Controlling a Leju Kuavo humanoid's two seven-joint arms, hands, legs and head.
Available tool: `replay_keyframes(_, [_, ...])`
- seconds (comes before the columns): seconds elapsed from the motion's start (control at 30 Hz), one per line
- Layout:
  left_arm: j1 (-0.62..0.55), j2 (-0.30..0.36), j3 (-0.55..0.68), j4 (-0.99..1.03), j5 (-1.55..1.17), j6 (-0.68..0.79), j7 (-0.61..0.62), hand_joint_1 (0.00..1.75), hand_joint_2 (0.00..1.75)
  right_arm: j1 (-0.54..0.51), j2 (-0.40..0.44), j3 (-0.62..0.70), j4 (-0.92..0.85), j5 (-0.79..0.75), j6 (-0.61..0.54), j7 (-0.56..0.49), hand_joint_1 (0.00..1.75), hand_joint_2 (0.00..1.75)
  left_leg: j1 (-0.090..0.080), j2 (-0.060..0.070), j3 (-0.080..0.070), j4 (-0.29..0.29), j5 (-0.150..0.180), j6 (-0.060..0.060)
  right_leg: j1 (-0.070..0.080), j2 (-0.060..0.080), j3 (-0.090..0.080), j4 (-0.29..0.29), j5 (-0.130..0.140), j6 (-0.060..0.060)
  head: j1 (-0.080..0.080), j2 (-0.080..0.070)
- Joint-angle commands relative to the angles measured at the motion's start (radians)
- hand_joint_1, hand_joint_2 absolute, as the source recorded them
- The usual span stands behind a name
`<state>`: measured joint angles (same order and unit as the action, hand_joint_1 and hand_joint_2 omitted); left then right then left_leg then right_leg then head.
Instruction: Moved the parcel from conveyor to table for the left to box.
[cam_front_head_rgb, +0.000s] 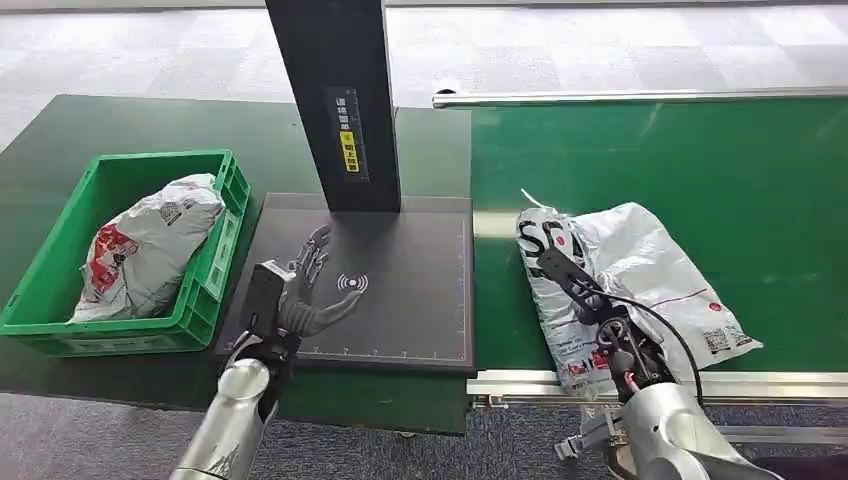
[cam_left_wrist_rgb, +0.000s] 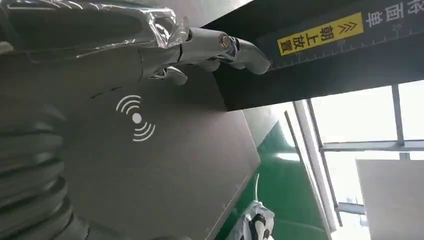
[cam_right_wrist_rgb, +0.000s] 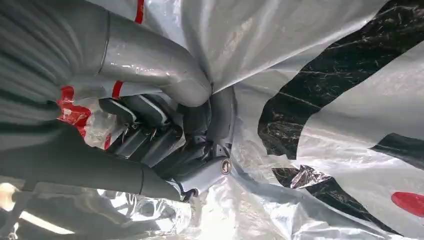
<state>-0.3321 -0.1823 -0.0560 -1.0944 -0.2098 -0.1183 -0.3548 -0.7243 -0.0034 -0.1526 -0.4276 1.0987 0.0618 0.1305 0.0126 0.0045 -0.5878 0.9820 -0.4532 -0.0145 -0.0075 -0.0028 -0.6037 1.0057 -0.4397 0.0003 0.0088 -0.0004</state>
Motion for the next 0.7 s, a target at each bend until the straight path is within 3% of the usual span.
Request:
replay_keyframes(0.03, [0.022,0.008,0.011,-0.033,0.003,-0.004,0.013,0.00,1.75,-0.010,0.018,0.030,-0.017,-0.018,-0.028,-0.059,1.75,1.75,0.000,0.002,0.003,-0.001,-0.001,0.001,0.000,0.002,0.002,-0.001,0.000,0.000,0.000,0.000])
replay_keyframes(0.2, [0.051,0.010,0.018,-0.066,0.002,-0.003,0.013,0.00,1.75,0.019,0.043,0.021,-0.123,-0.086,-0.118,-0.187,1.75,1.75,0.000,0.001,0.001,-0.001,0.000,0.000,0.000,0.001,0.001,0.000,0.000,0.000,0.000,0.000])
replay_keyframes(0.27, [0.072,0.012,0.019,-0.095,0.004,-0.004,0.011,0.00,1.75,0.055,0.071,-0.005,-0.256,-0.162,-0.189,-0.269,1.75,1.75,-0.001,0.002,0.002,-0.001,-0.001,0.000,-0.001,0.003,0.001,0.000,0.000,0.000,0.000,0.000])
replay_keyframes(0.33, [0.079,0.012,0.019,-0.107,0.005,-0.004,0.010,0.00,1.75,0.107,0.086,-0.010,-0.408,-0.243,-0.185,-0.303,1.75,1.75,0.000,0.003,0.002,-0.001,-0.001,0.000,0.000,0.004,0.001,0.000,0.000,0.000,0.000,0.000])
replay_keyframes(0.7, [0.072,0.011,0.018,-0.102,0.007,-0.004,0.009,0.00,1.75,0.130,0.085,-0.007,-0.458,-0.277,-0.177,-0.311,1.75,1.75,0.000,0.000,0.001,-0.001,0.000,0.000,0.000,0.000,0.001,0.000,-0.001,0.000,0.000,0.000])
